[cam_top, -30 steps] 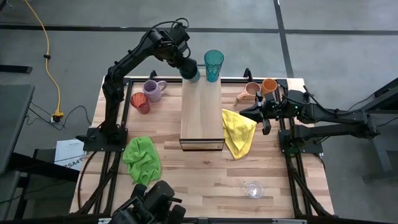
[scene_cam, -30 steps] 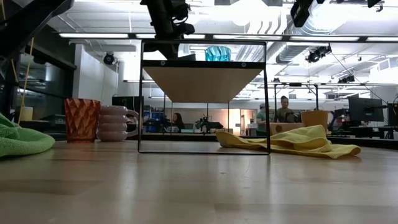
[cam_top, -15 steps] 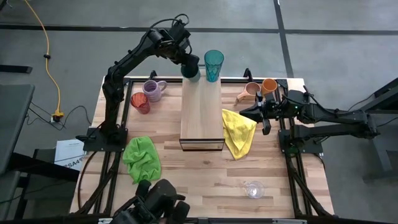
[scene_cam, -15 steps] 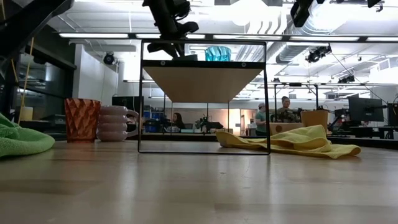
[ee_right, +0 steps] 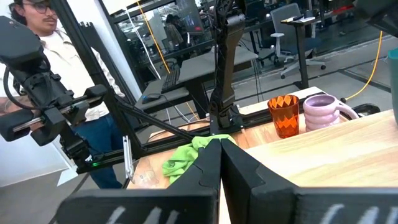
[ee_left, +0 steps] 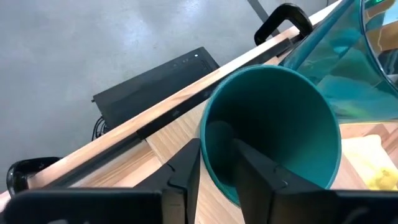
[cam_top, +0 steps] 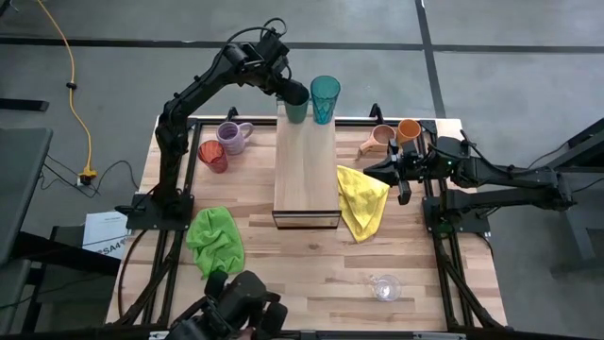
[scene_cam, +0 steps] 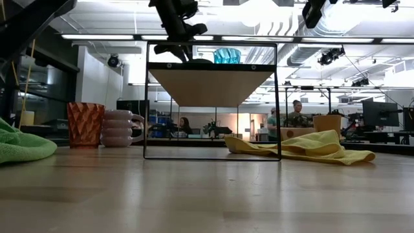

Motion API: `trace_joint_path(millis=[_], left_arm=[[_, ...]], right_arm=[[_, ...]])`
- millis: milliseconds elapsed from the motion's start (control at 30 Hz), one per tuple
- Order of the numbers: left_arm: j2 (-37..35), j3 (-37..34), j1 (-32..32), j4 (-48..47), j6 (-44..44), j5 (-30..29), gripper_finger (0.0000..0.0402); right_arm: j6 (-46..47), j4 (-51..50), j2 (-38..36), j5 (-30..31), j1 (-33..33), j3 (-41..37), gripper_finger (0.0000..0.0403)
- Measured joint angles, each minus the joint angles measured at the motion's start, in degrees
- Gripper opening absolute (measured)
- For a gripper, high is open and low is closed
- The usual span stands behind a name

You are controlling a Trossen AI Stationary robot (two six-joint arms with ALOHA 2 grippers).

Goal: Stack small to large cups/mugs on shelf
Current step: Put the blue plastic cup on the shelf, then put the red cup on the shelf

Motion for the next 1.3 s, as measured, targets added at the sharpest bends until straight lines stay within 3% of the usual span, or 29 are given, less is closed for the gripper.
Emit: trace_joint_path(millis=[300,567,767,900,1033,1300], left_arm=[[-0.23,2.36,0.00,0.36,1.71,-0.22,0.0092],[-8.10,1.90,-0.85,3.58,6.74,-0.51,0.0088],[-15.10,1.89,-8.24,8.15,10.57,-0.13,0.0044],[-19.12,-0.40,-15.06,12.51,12.97,-3.47,0.0006],[-25.34,-12.31,-21.43,20.40,12.41,-5.82,0.0005],[-48.33,-59.59,-31.89,61.26,4.95,-8.01,0.0002]], right_arm=[[0.00,0.00,0.02,0.00,0.00,0.00,0.0000],[-0.15,0.01,0.00,0.01,0.00,0.00,0.0000],[-0.17,0.00,0.00,0.00,0.00,0.00,0.0000],[-0.20,0.00,0.02,0.00,0.00,0.00,0.0000],[-0.19,-0.01,0.00,0.00,0.00,0.00,0.0000],[-0.20,-0.02,0.00,-0.26,0.22,0.00,0.0000]])
